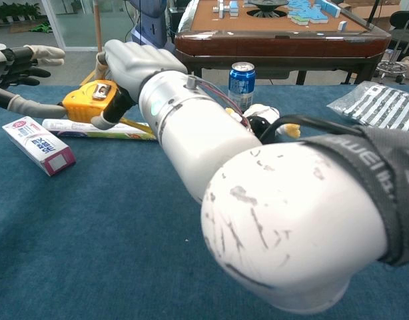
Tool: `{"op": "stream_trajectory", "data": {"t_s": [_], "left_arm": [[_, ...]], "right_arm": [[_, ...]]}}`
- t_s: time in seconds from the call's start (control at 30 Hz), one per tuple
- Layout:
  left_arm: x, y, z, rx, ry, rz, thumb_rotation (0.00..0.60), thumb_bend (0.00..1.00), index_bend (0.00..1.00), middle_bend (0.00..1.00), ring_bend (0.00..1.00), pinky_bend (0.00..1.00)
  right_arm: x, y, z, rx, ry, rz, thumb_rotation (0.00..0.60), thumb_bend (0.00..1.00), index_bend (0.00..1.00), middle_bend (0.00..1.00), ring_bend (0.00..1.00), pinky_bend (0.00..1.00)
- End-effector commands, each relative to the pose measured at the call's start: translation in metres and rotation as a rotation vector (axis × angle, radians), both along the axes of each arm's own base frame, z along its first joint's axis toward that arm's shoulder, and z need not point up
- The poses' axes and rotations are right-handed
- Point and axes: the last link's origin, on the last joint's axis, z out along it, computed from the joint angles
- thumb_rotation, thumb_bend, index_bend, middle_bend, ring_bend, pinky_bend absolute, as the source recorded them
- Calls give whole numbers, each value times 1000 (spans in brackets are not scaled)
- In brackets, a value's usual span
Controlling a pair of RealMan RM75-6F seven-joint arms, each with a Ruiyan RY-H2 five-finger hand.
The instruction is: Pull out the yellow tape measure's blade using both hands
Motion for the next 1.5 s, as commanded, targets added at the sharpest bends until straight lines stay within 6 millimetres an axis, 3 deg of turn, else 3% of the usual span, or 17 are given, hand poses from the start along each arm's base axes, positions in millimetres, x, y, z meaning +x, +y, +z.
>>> {"op": "stream_trajectory", "data": {"t_s": [0.03, 0.47, 0.73, 1.1, 1.5], "left_arm": [[-1, 0, 1, 5, 2, 3, 600, 133, 112, 0, 0, 0], [-7, -1, 6, 0, 18, 21, 600, 236, 346, 0, 0, 0], [-8, -1, 5, -12, 15, 27, 600, 333, 429, 35, 0, 0], [-17, 0, 10, -17, 17, 53, 600, 370, 460, 51, 0, 0], [-13, 1, 8, -45, -11, 41, 600, 472, 495, 63, 0, 0]], "right_arm": [[-1, 0, 1, 1, 1, 0, 600, 518, 488, 509, 439, 286], [-15, -1, 10, -1, -7, -15, 600, 518, 490, 513, 442, 286], [-17, -4, 14, -7, -7, -20, 600, 518, 491, 514, 443, 286], [-19, -4, 16, -7, -6, -21, 600, 518, 493, 515, 445, 286], [-19, -6, 13, 1, -2, -28, 600, 519, 496, 516, 446, 286]]}}
